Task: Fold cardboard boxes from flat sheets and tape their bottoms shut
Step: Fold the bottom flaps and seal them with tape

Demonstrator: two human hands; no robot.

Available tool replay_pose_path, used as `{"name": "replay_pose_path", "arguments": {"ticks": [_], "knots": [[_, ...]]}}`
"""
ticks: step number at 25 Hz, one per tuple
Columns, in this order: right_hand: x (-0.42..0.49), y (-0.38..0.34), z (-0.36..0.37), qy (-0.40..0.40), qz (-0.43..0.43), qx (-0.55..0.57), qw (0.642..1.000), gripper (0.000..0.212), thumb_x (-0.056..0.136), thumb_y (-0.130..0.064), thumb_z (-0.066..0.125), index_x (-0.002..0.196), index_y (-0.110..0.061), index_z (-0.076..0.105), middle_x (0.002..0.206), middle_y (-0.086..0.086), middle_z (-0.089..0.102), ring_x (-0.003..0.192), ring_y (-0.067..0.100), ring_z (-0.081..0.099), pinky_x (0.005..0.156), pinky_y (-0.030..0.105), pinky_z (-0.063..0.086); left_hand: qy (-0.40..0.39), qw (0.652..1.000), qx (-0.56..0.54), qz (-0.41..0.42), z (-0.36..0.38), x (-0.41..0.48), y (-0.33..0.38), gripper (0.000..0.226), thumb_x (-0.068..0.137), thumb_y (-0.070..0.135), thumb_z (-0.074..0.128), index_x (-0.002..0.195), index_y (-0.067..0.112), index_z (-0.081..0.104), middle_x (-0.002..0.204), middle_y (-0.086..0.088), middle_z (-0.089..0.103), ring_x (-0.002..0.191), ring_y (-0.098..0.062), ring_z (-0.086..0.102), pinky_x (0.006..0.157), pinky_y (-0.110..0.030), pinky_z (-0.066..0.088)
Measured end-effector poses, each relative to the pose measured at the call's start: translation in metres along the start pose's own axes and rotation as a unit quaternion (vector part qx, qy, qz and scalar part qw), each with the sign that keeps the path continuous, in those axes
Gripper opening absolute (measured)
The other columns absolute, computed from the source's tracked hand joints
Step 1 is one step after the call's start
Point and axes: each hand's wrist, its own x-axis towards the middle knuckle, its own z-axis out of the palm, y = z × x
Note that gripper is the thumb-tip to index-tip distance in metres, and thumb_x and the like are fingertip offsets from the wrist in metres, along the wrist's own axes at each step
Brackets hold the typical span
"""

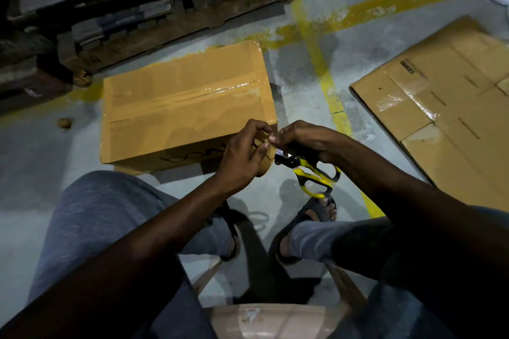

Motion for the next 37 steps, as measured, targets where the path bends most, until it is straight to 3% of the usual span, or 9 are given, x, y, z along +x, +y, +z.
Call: {"name": "replay_pose_path", "arguments": {"ticks": [3, 6, 13, 18, 21, 24, 28, 32, 37], "knots": [[0.003, 0.006, -0.005, 0.011, 0.036, 0.012, 0.999, 0.035, 0.087, -0.024, 0.069, 0.064, -0.01, 0.046, 0.061, 0.008, 0.032, 0.052, 0.019, 0.028, 0.052, 0.029, 0.026, -0.034, 0.998, 0.042, 0.03, -0.01, 0.004, -0.003, 0.03, 0.093, 0.018, 0.055, 0.121, 0.024, 0.047, 0.097, 0.001, 0.062, 0.083, -0.011, 0.059, 0.069, -0.024, 0.044], [0.001, 0.001, -0.007, 0.015, 0.006, -0.01, 1.0, 0.03, 0.091, -0.016, 0.065, 0.067, -0.007, 0.051, 0.055, 0.008, 0.045, 0.043, 0.014, 0.039, 0.044, 0.022, 0.032, -0.036, 0.993, 0.085, 0.073, -0.02, 0.008, -0.008, 0.038, 0.092, 0.015, 0.059, 0.128, 0.024, 0.053, 0.097, 0.002, 0.069, 0.084, -0.014, 0.067, 0.073, -0.024, 0.052], [-0.011, -0.01, -0.001, -0.031, -0.022, -0.089, 0.995, 0.014, 0.088, -0.007, 0.07, 0.087, 0.002, 0.059, 0.061, 0.007, 0.06, 0.056, 0.017, 0.064, 0.044, 0.019, 0.045, 0.022, 0.998, -0.038, -0.044, -0.012, 0.007, -0.002, 0.047, 0.082, 0.007, 0.068, 0.123, 0.029, 0.06, 0.083, 0.007, 0.07, 0.076, -0.014, 0.068, 0.068, -0.029, 0.054], [-0.005, -0.007, 0.001, -0.008, -0.018, -0.145, 0.989, 0.023, 0.084, -0.01, 0.074, 0.073, 0.0, 0.056, 0.049, 0.002, 0.06, 0.053, 0.015, 0.065, 0.045, 0.021, 0.039, -0.002, 0.996, -0.049, -0.08, -0.008, 0.005, -0.004, 0.052, 0.085, 0.005, 0.063, 0.13, 0.026, 0.048, 0.08, 0.011, 0.067, 0.072, -0.007, 0.062, 0.064, -0.027, 0.046], [-0.006, -0.01, 0.001, -0.003, -0.041, -0.141, 0.989, 0.011, 0.086, -0.002, 0.069, 0.087, 0.006, 0.061, 0.046, -0.001, 0.059, 0.045, 0.008, 0.061, 0.042, 0.015, 0.043, -0.1, 0.994, 0.035, -0.039, -0.014, 0.007, -0.007, 0.054, 0.095, 0.017, 0.05, 0.142, 0.028, 0.027, 0.093, -0.003, 0.058, 0.081, -0.02, 0.053, 0.068, -0.037, 0.039], [-0.005, -0.009, -0.004, -0.023, -0.043, -0.148, 0.988, 0.012, 0.086, -0.001, 0.068, 0.084, 0.009, 0.063, 0.05, 0.0, 0.061, 0.047, 0.009, 0.06, 0.045, 0.018, 0.045, -0.17, 0.97, 0.172, 0.02, -0.023, 0.008, -0.009, 0.056, 0.094, 0.038, 0.039, 0.145, 0.034, 0.017, 0.115, 0.0, 0.049, 0.104, -0.021, 0.043, 0.083, -0.037, 0.031], [-0.011, 0.001, -0.002, -0.088, -0.021, -0.22, 0.971, 0.021, 0.084, -0.006, 0.073, 0.083, 0.011, 0.06, 0.049, 0.002, 0.06, 0.043, 0.01, 0.056, 0.043, 0.021, 0.037, -0.061, 0.971, 0.195, -0.123, -0.061, 0.038, -0.034, 0.054, 0.091, 0.042, 0.038, 0.143, 0.028, 0.032, 0.14, -0.002, 0.042, 0.12, -0.027, 0.041, 0.096, -0.048, 0.037], [-0.005, 0.0, -0.006, -0.018, -0.035, -0.221, 0.975, 0.022, 0.082, -0.011, 0.077, 0.086, 0.007, 0.063, 0.049, -0.003, 0.062, 0.049, 0.013, 0.061, 0.044, 0.02, 0.041, -0.121, 0.971, 0.01, -0.204, -0.029, 0.021, -0.025, 0.025, 0.098, 0.034, 0.043, 0.11, 0.016, 0.057, 0.104, -0.005, 0.062, 0.092, -0.022, 0.057, 0.072, -0.032, 0.045], [0.007, 0.007, -0.01, 0.032, -0.046, -0.187, 0.981, 0.017, 0.085, -0.012, 0.074, 0.083, 0.002, 0.066, 0.056, 0.001, 0.064, 0.053, 0.02, 0.064, 0.054, 0.029, 0.05, -0.054, 0.939, -0.142, -0.307, -0.009, 0.023, -0.017, 0.022, 0.088, 0.033, 0.065, 0.103, 0.024, 0.052, 0.073, -0.004, 0.064, 0.064, -0.015, 0.06, 0.064, -0.031, 0.047]]}}
